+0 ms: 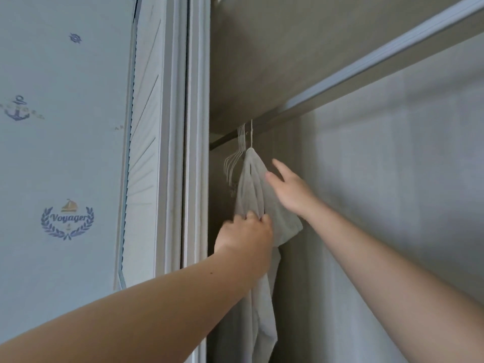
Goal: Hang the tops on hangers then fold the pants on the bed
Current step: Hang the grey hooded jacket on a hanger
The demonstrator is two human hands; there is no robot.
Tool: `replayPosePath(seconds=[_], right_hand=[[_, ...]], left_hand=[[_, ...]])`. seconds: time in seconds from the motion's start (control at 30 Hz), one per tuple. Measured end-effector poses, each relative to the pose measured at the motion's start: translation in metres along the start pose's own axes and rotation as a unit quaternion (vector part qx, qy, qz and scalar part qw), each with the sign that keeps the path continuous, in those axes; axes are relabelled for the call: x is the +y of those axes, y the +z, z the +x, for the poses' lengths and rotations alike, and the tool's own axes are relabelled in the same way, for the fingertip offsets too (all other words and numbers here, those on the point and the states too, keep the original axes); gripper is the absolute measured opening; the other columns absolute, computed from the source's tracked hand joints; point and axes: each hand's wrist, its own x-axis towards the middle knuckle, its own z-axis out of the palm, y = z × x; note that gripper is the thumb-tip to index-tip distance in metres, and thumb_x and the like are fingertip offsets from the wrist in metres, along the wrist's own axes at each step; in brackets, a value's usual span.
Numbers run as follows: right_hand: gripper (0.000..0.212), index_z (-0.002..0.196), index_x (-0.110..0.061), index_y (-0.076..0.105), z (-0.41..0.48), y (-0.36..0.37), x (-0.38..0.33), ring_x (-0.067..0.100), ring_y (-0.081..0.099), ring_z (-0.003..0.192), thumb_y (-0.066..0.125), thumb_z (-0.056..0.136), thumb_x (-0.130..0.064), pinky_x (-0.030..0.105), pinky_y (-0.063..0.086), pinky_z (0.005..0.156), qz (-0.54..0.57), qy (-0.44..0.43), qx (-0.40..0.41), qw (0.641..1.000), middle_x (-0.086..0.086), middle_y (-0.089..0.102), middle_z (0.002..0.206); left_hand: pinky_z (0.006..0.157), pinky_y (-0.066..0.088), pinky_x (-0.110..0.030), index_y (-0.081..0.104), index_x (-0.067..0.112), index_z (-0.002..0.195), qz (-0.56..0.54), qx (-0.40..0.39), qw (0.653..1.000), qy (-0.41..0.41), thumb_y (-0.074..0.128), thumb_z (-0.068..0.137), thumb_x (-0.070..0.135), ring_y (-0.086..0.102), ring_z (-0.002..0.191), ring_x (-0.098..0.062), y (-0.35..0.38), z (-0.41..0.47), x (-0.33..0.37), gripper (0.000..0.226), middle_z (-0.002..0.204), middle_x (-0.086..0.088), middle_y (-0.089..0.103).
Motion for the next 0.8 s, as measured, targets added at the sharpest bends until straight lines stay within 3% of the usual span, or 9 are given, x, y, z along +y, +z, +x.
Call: replayPosePath(seconds=[0.13,0.3,0.5,0.67,0.8], right_hand=[[0.062,0.157,-0.048,0.008,-0.048,-0.019,-0.015,0.025,0.001,0.156,0.019,0.099,-0.068,0.059,0.001,0.121,-0.184,0.006,0.036,0.982,-0.01,0.006,0.169],[0.067,0.154,-0.053,-0.006,-0.113,-0.029,-0.055,0.022,-0.017,0.154,0.007,0.092,-0.076,0.06,-0.012,0.118,-0.28,-0.014,0.043,0.959,-0.014,-0.012,0.168],[0.068,0.154,-0.052,-0.011,-0.184,-0.017,-0.132,0.018,-0.023,0.153,0.004,0.092,-0.077,0.058,-0.015,0.118,-0.289,-0.045,0.039,0.955,-0.017,-0.018,0.166],[0.074,0.151,-0.052,-0.017,-0.253,0.038,-0.224,0.016,-0.026,0.151,-0.006,0.085,-0.083,0.056,-0.018,0.118,-0.248,-0.098,0.011,0.964,-0.017,-0.023,0.165],[0.072,0.154,-0.049,-0.016,-0.307,0.104,-0.295,0.019,-0.023,0.153,0.001,0.09,-0.078,0.057,-0.015,0.118,-0.213,-0.131,-0.031,0.968,-0.015,-0.025,0.165]], left_hand=[[0.12,0.018,-0.058,0.029,0.017,0.15,0.068,0.057,0.994,0.064,0.054,0.098,0.039,0.029,0.145,-0.038,-0.009,-0.041,0.0,0.062,0.154,-0.014,0.038],[0.119,-0.014,-0.06,0.015,0.02,0.159,0.07,0.111,0.985,0.108,0.028,0.102,0.059,-0.011,0.155,-0.036,-0.026,-0.105,-0.028,0.071,0.169,-0.012,0.006],[0.118,-0.02,-0.061,-0.018,0.024,0.159,0.076,0.073,0.99,0.09,0.009,0.098,0.069,-0.036,0.146,-0.035,-0.05,-0.213,-0.084,0.08,0.162,-0.007,-0.032],[0.115,-0.024,-0.061,-0.029,0.027,0.154,0.079,0.048,0.995,0.042,0.007,0.095,0.073,-0.041,0.145,-0.031,-0.072,-0.335,-0.147,0.083,0.158,-0.001,-0.04],[0.115,-0.026,-0.058,-0.031,0.029,0.154,0.088,0.031,0.995,-0.019,0.003,0.093,0.074,-0.047,0.141,-0.027,-0.093,-0.441,-0.205,0.083,0.157,0.002,-0.044]])
